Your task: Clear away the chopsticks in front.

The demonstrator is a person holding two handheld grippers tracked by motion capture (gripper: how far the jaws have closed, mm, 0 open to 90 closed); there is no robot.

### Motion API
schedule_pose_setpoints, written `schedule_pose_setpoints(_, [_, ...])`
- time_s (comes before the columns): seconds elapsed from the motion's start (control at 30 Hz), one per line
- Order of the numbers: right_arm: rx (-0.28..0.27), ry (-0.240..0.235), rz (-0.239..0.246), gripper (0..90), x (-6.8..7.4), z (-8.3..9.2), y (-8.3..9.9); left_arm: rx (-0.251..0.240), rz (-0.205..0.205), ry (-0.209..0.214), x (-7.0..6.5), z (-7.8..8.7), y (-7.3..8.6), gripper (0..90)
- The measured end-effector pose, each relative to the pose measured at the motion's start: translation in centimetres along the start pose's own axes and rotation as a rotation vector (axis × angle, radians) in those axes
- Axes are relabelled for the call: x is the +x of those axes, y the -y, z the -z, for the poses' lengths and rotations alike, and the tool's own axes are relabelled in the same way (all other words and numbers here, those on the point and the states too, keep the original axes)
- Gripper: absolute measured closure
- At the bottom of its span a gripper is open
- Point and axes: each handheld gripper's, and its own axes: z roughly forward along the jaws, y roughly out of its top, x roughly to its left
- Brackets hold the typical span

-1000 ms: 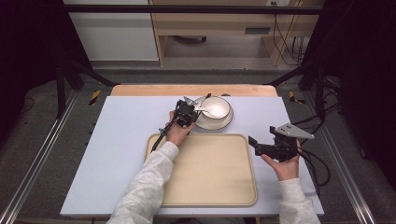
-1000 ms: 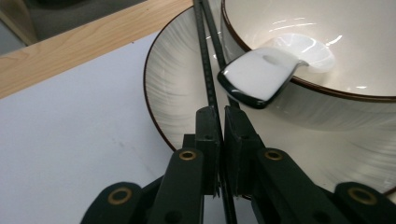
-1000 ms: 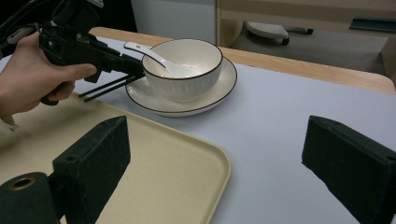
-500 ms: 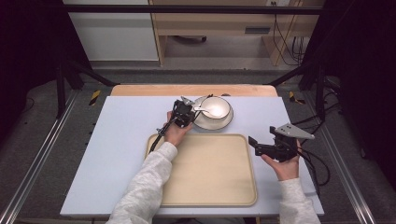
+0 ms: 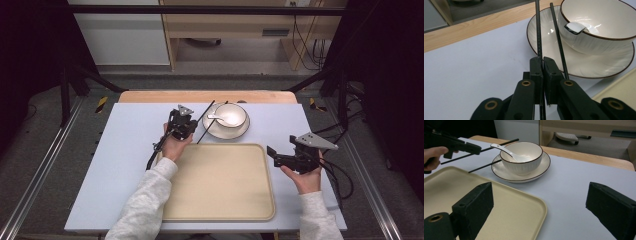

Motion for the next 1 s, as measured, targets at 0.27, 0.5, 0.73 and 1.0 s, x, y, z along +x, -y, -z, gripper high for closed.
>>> schedule_pose_setpoints(0.27, [0.002,-0.001,-0.005,8.0,0.1,0.0,0.1,-0.03,0.026,-0.039,0.4,3.6,1.5,86.0])
schedule_pose_setpoints(0.5, [-0.006,-0.006,-0.009,7.8,0.1,0.4,0.0,-0.053,0.069,-0.105,0.4,6.9,3.5,86.0])
schedule_pose_setpoints(0.73, [-0.018,0.0,-0.016,7.1,-0.1,0.8,-0.1,-0.086,0.101,-0.19,-0.4,10.5,5.2,86.0])
schedule_pose_setpoints(1.0, [-0.008,0.004,-0.013,6.7,0.0,0.7,0.0,-0.113,0.164,-0.208,-1.1,13.3,7.5,86.0])
